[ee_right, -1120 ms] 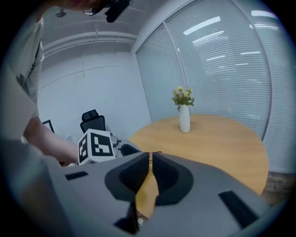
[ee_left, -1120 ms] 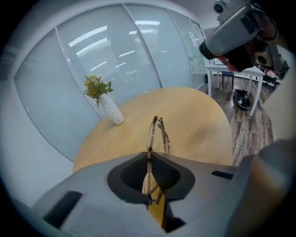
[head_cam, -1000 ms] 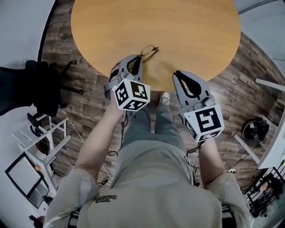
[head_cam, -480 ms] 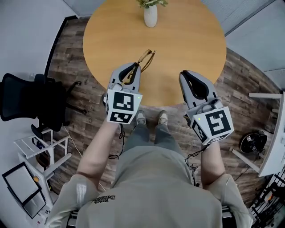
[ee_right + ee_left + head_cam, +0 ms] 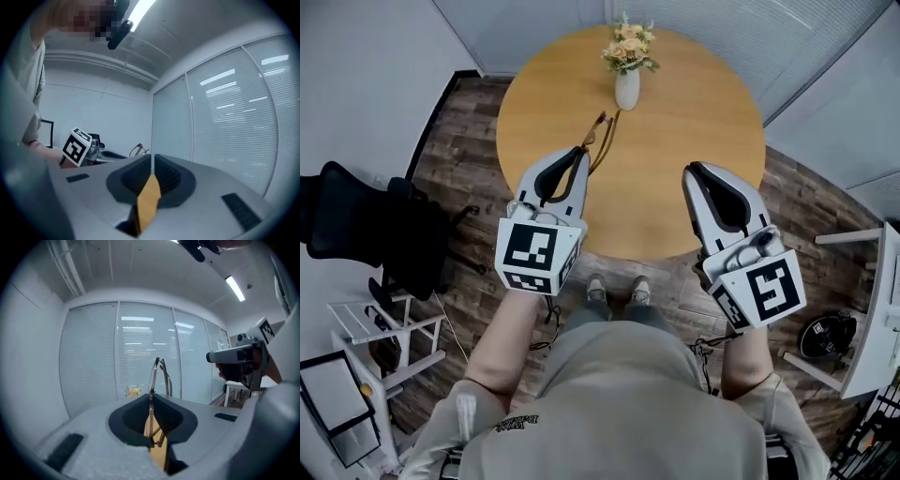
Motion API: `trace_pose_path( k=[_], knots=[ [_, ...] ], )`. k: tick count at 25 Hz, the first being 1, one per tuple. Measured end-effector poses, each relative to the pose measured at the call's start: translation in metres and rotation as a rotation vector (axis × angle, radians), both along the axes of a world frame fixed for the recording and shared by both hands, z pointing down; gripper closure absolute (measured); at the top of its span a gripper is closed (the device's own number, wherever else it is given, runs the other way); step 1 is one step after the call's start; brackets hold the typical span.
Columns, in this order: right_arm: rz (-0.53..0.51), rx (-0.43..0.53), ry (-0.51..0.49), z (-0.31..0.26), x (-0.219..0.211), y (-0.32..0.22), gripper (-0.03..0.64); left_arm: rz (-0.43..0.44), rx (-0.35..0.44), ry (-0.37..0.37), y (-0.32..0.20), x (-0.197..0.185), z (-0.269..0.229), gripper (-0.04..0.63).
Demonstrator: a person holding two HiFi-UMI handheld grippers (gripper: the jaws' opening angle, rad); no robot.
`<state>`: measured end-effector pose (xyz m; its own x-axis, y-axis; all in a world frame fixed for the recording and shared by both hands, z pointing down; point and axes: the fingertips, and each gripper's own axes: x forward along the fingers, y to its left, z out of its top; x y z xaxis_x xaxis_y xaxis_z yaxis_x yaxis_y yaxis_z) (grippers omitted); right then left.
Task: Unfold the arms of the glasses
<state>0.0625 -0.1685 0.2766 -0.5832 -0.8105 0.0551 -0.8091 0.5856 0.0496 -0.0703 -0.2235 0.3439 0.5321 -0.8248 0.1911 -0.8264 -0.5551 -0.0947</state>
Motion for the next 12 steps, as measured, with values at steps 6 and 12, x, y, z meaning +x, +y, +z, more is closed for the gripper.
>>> trace_pose_path(
  k=[6,12],
  knots=[
    [-0.008,0.095,0.007,-0.039,-0.003,0.006,0.575,0.009,0.089,0.066,0.016,-0.007,-0.058,0.555],
    [-0.012,0.126,0.024,-0.056,-0.01,0.009,0.575,0.017,0.12,0.162,0.035,-0.019,-0.092,0.555]
  ],
)
